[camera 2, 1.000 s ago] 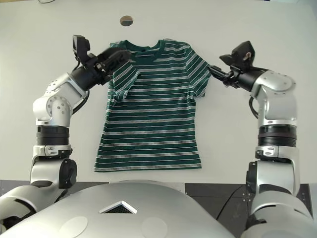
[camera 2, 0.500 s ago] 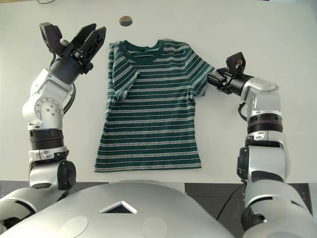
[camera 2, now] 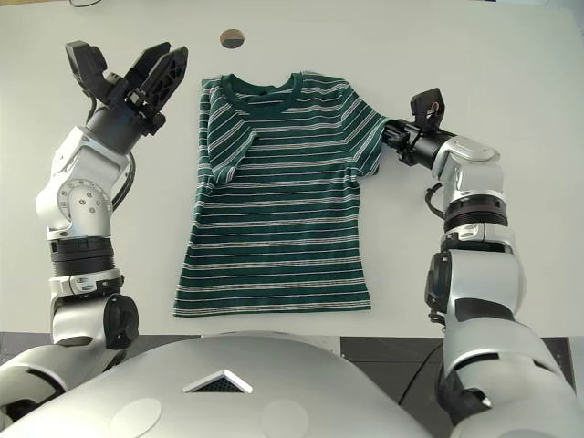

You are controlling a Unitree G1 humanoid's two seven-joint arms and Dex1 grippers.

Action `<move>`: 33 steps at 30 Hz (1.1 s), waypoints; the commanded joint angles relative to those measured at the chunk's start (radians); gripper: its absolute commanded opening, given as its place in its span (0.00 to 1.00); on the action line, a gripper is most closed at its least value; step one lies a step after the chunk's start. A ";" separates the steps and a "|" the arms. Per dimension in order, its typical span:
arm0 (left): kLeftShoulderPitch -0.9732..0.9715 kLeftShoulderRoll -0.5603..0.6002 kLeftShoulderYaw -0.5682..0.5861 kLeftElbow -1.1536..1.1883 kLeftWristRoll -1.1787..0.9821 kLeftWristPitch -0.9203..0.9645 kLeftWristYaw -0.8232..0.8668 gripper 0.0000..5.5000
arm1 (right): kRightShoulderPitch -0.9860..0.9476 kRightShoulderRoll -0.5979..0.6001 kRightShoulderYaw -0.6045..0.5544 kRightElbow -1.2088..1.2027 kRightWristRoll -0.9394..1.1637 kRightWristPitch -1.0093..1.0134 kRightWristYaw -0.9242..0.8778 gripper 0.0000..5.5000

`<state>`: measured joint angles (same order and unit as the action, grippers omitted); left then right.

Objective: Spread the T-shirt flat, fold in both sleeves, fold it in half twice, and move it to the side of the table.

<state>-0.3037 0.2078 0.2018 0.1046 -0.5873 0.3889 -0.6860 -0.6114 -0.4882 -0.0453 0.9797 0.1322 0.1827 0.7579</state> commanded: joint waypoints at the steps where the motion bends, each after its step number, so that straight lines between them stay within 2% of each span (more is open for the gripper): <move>1: -0.010 0.015 0.007 0.019 -0.005 0.014 0.008 0.46 | -0.006 0.001 -0.006 0.001 -0.006 0.020 0.003 0.08; 3: -0.011 0.016 0.007 0.022 -0.005 0.015 0.008 0.46 | -0.008 0.002 -0.008 -0.006 -0.006 0.023 0.006 0.03; 18: -0.031 0.018 0.004 0.045 -0.008 0.012 0.001 0.46 | 0.057 -0.011 -0.016 -0.367 0.029 0.165 0.030 0.03; 27: -0.040 0.022 0.008 0.053 -0.012 0.016 -0.003 0.46 | 0.097 0.043 0.051 -0.536 0.029 0.254 0.026 0.03; 33: -0.043 0.023 0.007 0.059 -0.016 0.018 -0.003 0.46 | 0.091 0.092 0.095 -0.546 0.020 0.260 0.010 0.03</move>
<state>-0.3295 0.2221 0.2040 0.1539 -0.5957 0.3933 -0.6899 -0.5155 -0.4082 0.0372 0.4359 0.1588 0.4353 0.7758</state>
